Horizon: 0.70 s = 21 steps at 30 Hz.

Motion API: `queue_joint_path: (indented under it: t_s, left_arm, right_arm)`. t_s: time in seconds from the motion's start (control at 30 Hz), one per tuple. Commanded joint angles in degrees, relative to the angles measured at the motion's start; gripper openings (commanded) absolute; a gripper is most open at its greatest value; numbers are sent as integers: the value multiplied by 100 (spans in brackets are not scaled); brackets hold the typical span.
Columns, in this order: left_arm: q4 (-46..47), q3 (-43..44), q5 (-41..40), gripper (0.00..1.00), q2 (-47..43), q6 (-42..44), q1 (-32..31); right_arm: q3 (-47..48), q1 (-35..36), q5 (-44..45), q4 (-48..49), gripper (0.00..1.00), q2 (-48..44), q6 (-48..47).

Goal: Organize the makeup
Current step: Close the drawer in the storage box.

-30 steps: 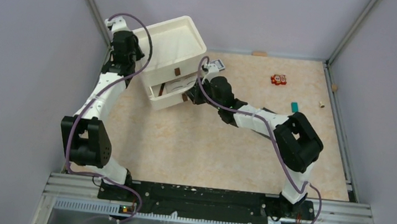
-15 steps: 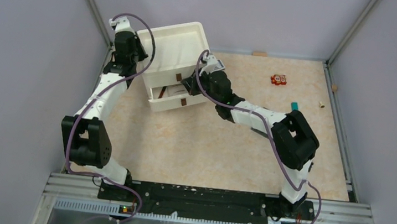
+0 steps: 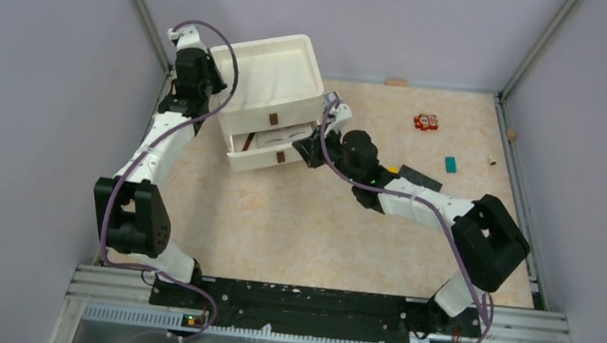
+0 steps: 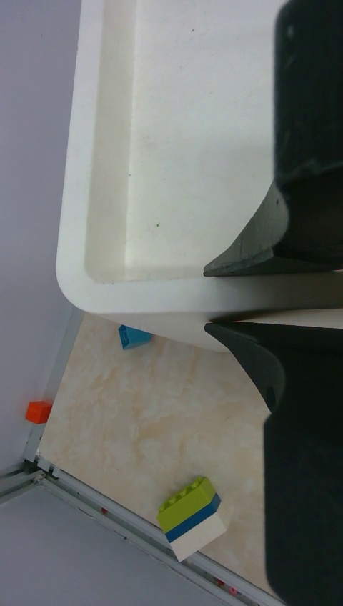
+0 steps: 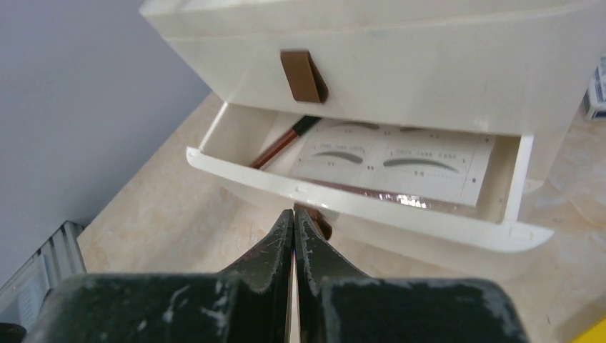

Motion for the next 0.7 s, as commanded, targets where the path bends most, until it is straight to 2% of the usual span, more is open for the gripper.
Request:
queue_joint_path:
  t_s: [0.0,0.07,0.17,0.43,0.67]
  left_arm:
    - [-368,39,287,21,-127,-121,-145]
    - [-423,76,236,18,-112,-140,-145]
    - [-500,124,183,1,-88,-162,-145]
    - [-522,106,170,0,-96,-189,-145]
    - [-490,58,271,0,-106,-189,-152]
  right_arm:
    - [-305,145,118,295,0,150,55]
    - [-264,228,210,351,0,296,39]
    - [-127,365,295,354,0,483,-25]
    - [257,447,1051,264,0,948,6]
    - [1057,438,1161,182,0,1562,-91]
